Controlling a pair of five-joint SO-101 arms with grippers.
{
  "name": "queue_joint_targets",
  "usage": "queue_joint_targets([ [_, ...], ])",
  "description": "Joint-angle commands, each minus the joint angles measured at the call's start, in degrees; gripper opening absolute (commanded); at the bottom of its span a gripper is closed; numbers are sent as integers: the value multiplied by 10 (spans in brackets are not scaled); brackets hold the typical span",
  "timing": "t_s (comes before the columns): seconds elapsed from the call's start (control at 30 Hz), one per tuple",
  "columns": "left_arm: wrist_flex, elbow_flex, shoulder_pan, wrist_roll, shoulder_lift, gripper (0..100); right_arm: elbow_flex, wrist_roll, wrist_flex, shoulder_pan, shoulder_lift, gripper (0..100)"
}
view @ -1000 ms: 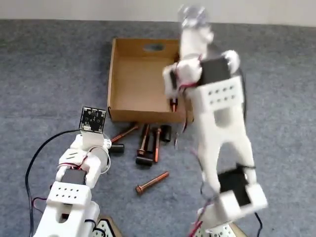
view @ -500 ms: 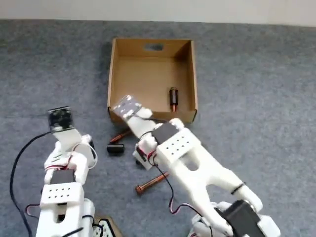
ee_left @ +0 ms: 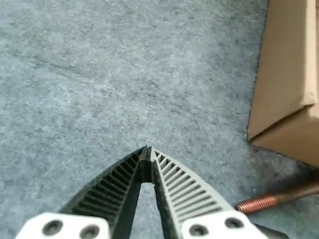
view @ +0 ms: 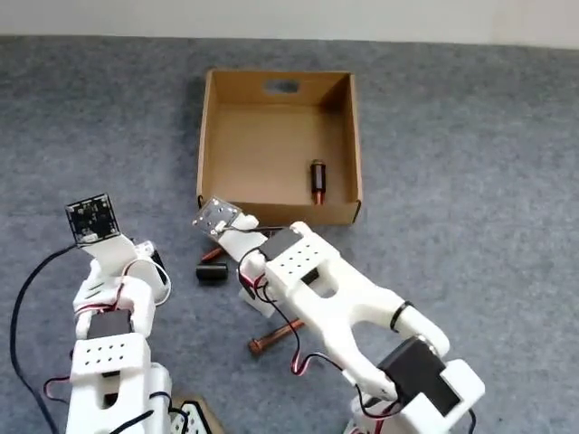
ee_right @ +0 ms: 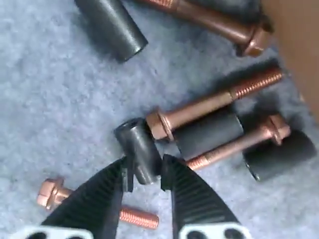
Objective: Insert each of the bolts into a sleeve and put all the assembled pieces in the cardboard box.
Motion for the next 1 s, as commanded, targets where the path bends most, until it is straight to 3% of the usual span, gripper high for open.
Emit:
queue_joint_targets([
  [0.0,-11,-14,-5,5,-12,13,4,4,-7,-25,1,118],
  [0.37,-11,-14,-5,5,-12,13,7,1,-8,-54,2,131],
  [0.5,-11,-14,-5,5,-12,13,6,1,-8,-54,0,0],
  [0.6,-11,-14,-5,5,-12,13,5,0,-3,-52,-4,7],
  [0.77,-11,-14,-5,5,-12,13,-24,0,47,-15,-32,5],
  [0.97,-11,-14,-5,5,-12,13,-10,-6,86,73,-179,5],
])
